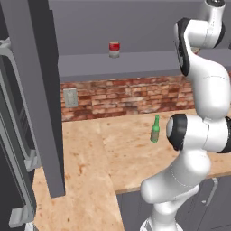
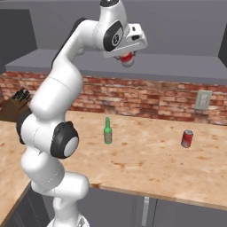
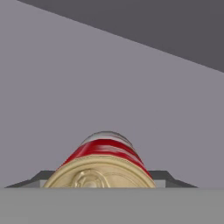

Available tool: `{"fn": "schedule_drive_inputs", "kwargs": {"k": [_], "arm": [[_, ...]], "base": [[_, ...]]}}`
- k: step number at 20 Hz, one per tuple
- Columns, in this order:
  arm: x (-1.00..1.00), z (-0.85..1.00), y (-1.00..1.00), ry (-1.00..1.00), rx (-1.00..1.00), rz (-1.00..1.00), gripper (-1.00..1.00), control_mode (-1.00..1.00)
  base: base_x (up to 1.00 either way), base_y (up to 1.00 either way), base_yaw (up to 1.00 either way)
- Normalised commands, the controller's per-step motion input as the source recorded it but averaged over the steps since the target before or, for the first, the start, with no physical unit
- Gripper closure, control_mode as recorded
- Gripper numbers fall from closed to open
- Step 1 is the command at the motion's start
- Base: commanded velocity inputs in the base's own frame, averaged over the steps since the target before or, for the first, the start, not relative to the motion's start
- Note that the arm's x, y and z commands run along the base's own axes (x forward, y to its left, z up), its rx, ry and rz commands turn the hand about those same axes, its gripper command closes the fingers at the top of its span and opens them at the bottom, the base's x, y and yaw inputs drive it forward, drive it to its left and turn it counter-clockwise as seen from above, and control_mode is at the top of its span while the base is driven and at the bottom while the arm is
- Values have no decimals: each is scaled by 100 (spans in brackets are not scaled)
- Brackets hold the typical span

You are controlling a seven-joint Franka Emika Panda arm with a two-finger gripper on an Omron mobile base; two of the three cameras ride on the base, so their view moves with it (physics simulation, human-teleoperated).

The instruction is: Pick the canned food and jam from the counter and place them in the cabinets closest to them.

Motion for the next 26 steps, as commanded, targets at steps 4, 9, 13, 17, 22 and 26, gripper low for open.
{"fn": "schedule_drive_inputs", "kwargs": {"k": [4,9,13,17,22,26], "arm": [[0,0,-20,-2,16,-2,100,-100],[0,0,-2,-1,1,0,100,-100],[14,0,0,0,0,0,100,-100],[28,-3,0,0,0,0,100,-100],[35,-6,0,0,0,0,100,-100],[40,0,0,0,0,0,100,-100]], "base": [[0,0,0],[0,0,0],[0,0,0],[0,0,0],[0,0,0],[0,0,0]]}}
